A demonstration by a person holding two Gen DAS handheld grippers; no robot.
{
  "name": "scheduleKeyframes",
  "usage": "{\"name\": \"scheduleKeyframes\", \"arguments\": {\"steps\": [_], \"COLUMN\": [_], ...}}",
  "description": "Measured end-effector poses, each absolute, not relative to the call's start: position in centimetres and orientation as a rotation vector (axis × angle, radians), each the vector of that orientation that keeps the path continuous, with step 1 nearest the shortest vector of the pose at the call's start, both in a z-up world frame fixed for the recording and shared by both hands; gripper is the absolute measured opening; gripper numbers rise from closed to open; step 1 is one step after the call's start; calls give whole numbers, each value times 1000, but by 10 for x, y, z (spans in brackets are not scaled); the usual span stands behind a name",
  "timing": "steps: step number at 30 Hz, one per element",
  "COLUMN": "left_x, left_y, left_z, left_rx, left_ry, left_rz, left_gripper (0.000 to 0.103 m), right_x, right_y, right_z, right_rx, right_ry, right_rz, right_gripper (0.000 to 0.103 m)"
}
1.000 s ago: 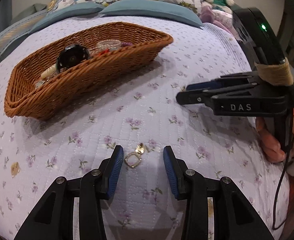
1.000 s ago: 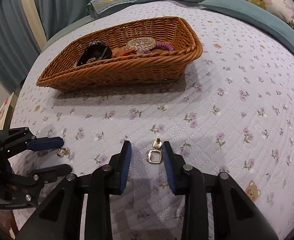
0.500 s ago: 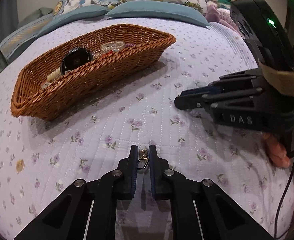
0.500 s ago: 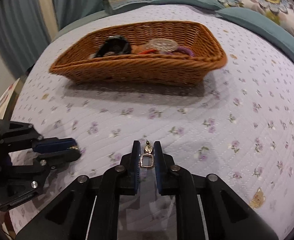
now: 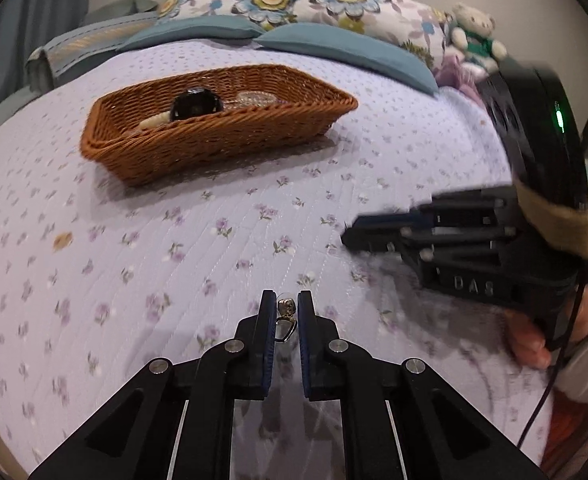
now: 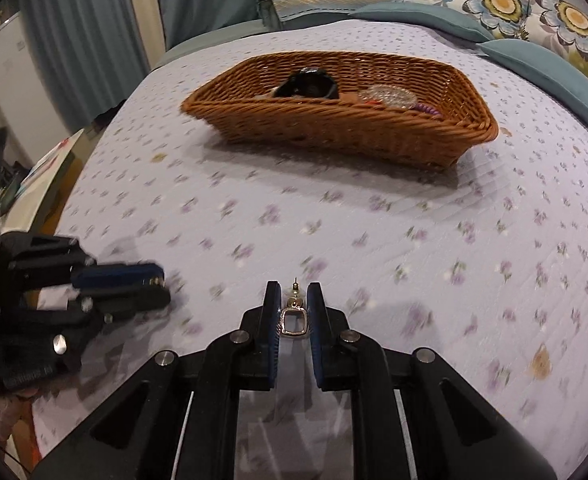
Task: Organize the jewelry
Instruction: 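Carry both gold earrings over the basket and lower them inside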
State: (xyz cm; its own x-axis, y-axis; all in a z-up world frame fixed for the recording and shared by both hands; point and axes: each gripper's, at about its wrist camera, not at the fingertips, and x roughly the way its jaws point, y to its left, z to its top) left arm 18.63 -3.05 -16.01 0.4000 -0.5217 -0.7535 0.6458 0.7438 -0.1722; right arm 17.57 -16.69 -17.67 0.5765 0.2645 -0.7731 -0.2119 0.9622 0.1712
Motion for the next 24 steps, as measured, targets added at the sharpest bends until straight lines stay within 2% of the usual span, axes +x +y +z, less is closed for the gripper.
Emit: {"name": "scheduleKeyframes", "arguments": {"steps": [5, 12, 18, 24], "left_x": [184, 199, 243, 313], "left_y": [-6, 6, 7, -3], "left_z": [-145, -111, -76, -71], "left_rx": [3, -41, -84, -135], "left_ry": [877, 800, 725, 727], "left_rz": [-836, -824, -773, -682], "left_gripper": [10, 10, 10, 10], "right_x": [158, 168, 217, 292], "right_y": [-166, -169, -182, -202], "right_z": [-164, -117, -78, -73], "right_rx": [89, 74, 72, 123], "right_ry": [899, 806, 729, 735], "right_rz": [311, 307, 271, 206], "right_gripper": [16, 16, 16, 16]}}
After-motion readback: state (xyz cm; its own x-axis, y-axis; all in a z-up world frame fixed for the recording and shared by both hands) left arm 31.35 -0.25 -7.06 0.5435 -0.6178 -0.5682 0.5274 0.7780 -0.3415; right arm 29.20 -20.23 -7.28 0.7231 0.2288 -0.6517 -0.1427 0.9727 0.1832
